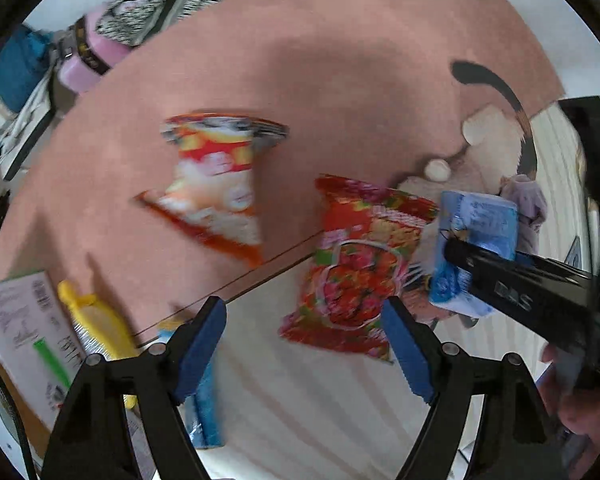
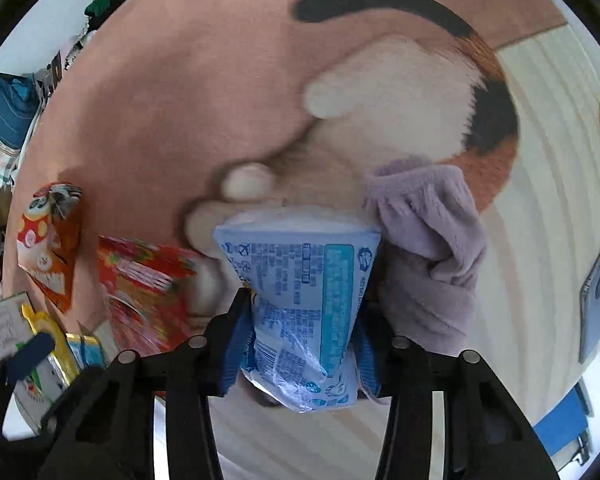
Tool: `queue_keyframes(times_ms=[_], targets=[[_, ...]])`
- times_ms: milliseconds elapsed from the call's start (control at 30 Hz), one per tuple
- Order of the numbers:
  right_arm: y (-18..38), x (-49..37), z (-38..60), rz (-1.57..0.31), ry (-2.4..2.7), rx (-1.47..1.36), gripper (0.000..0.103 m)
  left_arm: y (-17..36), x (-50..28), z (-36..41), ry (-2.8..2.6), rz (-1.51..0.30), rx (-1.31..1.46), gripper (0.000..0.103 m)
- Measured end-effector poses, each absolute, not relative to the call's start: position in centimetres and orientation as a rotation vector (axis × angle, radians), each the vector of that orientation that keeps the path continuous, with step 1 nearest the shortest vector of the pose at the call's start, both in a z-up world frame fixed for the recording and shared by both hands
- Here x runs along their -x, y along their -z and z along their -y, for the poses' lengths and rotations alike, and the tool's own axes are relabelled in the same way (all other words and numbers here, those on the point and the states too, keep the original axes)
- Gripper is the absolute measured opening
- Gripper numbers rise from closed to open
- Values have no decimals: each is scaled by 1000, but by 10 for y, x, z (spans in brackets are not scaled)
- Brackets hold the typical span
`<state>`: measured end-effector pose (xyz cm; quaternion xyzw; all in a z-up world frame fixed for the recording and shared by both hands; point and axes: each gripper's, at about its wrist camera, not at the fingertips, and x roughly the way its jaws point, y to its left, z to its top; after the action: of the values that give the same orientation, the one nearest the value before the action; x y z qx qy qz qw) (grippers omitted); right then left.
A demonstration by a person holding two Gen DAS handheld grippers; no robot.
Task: Organize soft objects
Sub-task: 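Grasp the blue wet-wipes pack with the right tool while the left tool grasps the red snack bag, then lower both held items into the box and open both tools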
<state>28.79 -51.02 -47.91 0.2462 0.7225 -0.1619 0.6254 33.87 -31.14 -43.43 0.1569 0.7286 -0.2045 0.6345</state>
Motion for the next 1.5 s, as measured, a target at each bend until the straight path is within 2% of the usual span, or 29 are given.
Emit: queue_keyframes(times_ms=[133,267,433,533,633,733,767,800,900,1100,1300,1500], targets=[[479,-284,525,-1675,354,-585,49,458,-341,332,488,-1720,-393,79],[483,-288,534,-1698,338,-590,55,478,-347,345,458,-1747,-447,79],[484,-291,534,-1714,342,-551,58,482,-349,350,426,-1715,-476,72],[485,-294,526,-1716,354,-541,60,479,-340,353,422,-1686,-491,66],[487,-289,517,-1717,375,-525,60,473,-331,356,423,-1668,-484,44],[490,-288,502,-1713,387,-482,55,470,-329,355,418,-1673,-466,42],[489,-288,498,-1710,380,-482,42,467,-328,350,418,-1675,-464,42],[486,-289,493,-1711,380,-484,36,463,-328,342,422,-1672,-458,42],[477,-287,473,-1708,370,-449,32,449,-322,317,405,-1652,-418,41],[432,-282,423,-1634,267,-452,31,395,-300,248,403,-1606,-267,41],[361,-291,328,-1537,91,-409,31,316,-287,160,381,-1503,-122,41],[304,-293,220,-1480,-115,-340,31,253,-286,37,271,-1424,-22,41]])
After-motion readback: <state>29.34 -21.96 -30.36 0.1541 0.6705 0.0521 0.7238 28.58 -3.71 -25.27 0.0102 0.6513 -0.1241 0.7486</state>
